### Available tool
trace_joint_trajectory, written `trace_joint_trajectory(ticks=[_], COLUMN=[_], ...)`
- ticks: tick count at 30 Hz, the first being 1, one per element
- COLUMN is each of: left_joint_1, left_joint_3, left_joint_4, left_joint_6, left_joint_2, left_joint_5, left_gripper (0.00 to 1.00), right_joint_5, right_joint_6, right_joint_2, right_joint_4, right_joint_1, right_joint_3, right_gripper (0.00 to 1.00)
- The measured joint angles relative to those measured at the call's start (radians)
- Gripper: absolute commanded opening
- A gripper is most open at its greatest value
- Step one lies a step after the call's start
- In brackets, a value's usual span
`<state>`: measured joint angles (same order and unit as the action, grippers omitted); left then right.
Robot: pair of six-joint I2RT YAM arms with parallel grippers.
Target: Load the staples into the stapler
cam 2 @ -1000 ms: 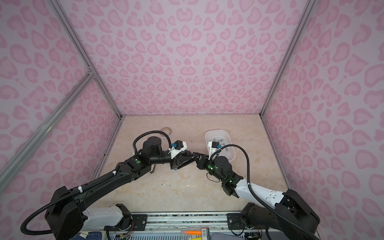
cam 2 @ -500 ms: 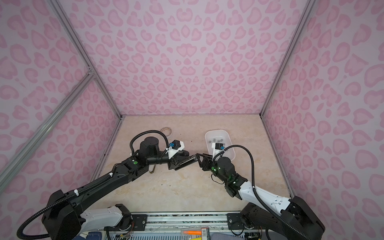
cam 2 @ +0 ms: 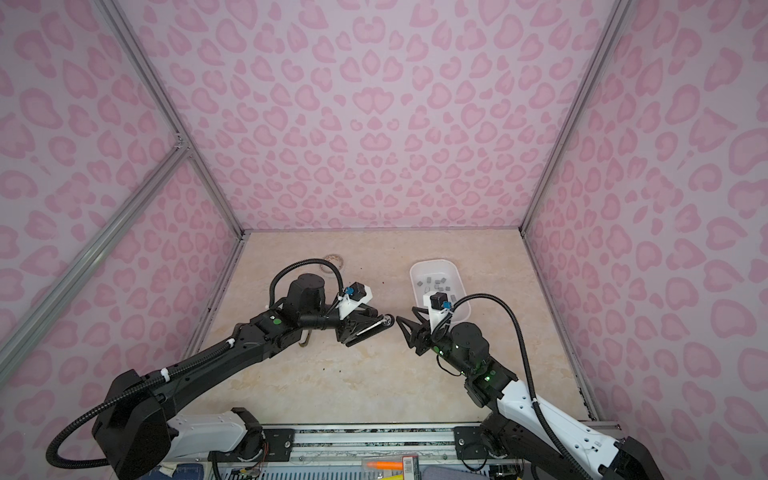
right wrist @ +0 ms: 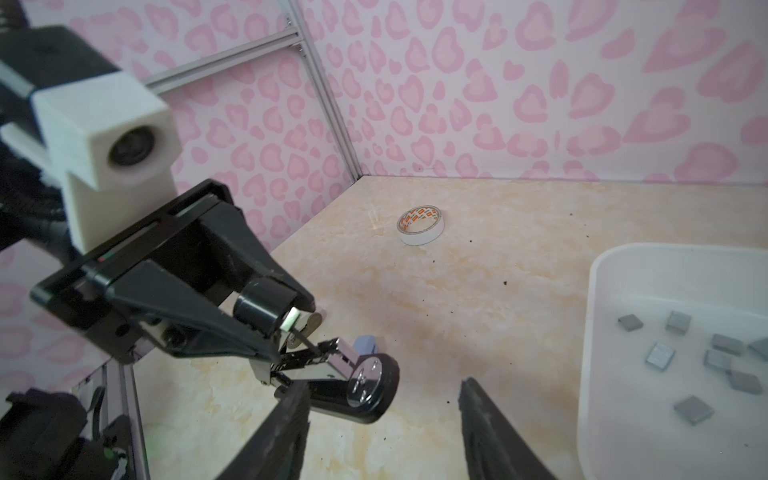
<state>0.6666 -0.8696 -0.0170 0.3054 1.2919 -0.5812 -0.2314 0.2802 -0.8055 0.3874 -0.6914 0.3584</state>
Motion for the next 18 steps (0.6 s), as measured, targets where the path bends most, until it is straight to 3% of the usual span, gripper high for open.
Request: trace_joint_trajectory(ticks=[2,6,9,18], left_joint_1=[0.0,0.0,0.0,0.001], left_joint_3=[-0.003,-0.003,-0.003,-0.002], left_joint_4=[-0.013,-0.043,-0.072,-0.117], left_joint_6=[0.01,0.032,0.055,0.091], left_joint_2=[0.0,-0.005,-0.02,-0.06], left_joint_5=[-0.016,-0.055,-0.095,-0.18], left_gripper=[0.04,0.04,0.04,0.04], right_joint_5=[-0.074,-0.18,-0.232,-0.264], right_joint_6=[-0.113,-0.31,-0.438,-0.538], right_joint_2=[-0.005,-0.023,-0.031,-0.05], right_joint_4=[0.009,-0.013,-0.058,-0.109], right_joint_1=[-0.021,-0.076,-0.115,-0.126], right_joint_3=[-0.009,-0.01,-0.006,0.032], right_gripper=[0.64,0.51,0.56,0.66])
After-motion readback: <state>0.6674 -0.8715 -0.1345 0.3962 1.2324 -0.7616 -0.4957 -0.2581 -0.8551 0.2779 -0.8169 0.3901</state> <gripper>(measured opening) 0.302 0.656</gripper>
